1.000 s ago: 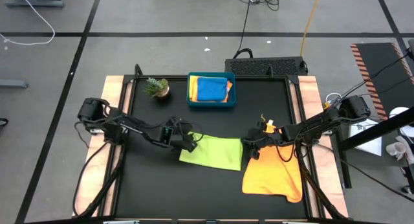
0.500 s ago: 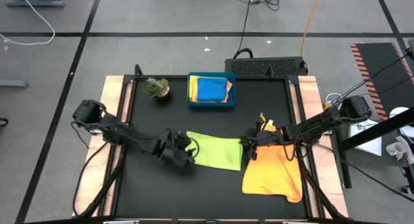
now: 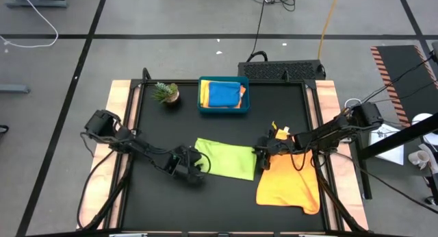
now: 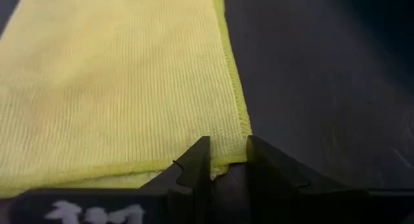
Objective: Fold microfiber towels
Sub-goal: Fold the green microfiber cloth
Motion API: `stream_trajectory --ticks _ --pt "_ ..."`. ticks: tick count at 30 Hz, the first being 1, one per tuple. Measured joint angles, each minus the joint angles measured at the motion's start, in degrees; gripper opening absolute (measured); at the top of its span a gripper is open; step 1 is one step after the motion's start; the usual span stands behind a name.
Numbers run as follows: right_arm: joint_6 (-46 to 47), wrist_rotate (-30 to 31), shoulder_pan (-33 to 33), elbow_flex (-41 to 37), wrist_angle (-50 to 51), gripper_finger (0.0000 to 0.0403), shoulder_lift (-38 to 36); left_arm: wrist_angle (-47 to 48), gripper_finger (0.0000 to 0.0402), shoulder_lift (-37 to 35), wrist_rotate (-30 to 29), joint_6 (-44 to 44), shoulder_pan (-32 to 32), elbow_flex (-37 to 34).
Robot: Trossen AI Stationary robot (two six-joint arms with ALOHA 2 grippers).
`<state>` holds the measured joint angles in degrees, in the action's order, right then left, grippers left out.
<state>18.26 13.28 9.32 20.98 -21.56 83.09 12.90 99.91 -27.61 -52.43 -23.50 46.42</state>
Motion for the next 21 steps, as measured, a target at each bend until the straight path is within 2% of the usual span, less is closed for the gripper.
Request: stream_trajectory --ticks 4,7,12,16,21 --pt "2.64 0.05 0.20 0.19 2.38 0.0095 0.32 6.07 0.0198 -0.54 0.07 -2.18 1.33 0.12" --pt "3.38 -1.20 0.86 0.19 2.34 0.0095 0.08 8.33 0.0198 -0.97 -0.91 0.35 2.84 0.03" --pt "4.60 -3.10 2.56 0.13 2.44 0.0095 -0.61 8.43 0.0198 -1.08 -2.85 8.75 5.90 0.00" --pt "6.87 -3.95 4.38 0.10 2.02 0.0095 -0.61 8.25 0.0198 -1.15 -4.55 18.88 8.52 -0.06" --pt "9.36 -7.74 7.11 0.06 0.22 0.0095 -0.59 8.25 0.0198 -2.18 -8.02 29.76 10.64 -0.13"
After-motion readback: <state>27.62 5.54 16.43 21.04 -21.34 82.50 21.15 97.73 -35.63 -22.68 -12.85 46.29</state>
